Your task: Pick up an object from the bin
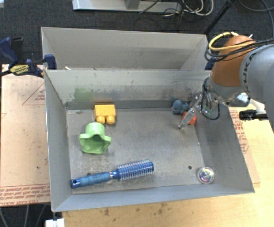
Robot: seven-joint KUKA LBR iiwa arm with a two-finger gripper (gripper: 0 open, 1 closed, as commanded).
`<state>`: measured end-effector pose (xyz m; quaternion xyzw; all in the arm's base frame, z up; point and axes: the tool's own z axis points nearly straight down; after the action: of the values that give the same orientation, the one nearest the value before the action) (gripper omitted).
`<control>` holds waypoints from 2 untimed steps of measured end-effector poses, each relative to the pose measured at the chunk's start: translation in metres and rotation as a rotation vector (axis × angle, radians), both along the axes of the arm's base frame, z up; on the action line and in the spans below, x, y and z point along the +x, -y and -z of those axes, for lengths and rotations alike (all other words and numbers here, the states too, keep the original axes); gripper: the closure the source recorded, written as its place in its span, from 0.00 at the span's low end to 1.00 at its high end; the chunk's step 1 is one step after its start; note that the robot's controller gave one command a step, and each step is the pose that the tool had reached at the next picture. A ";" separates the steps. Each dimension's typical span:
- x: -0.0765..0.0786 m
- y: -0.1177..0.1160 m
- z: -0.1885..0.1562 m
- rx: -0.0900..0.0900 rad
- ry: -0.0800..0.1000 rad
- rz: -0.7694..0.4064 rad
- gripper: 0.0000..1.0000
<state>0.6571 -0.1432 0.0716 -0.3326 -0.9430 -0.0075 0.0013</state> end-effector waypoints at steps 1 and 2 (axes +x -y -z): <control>-0.002 0.008 0.001 -0.014 0.000 0.008 1.00; -0.001 0.008 -0.012 -0.016 0.001 0.005 1.00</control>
Offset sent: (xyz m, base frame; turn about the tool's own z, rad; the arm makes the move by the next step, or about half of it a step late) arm 0.0000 0.0000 0.0000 0.0000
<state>0.6558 -0.1513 0.0833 -0.3350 -0.9422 -0.0002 -0.0020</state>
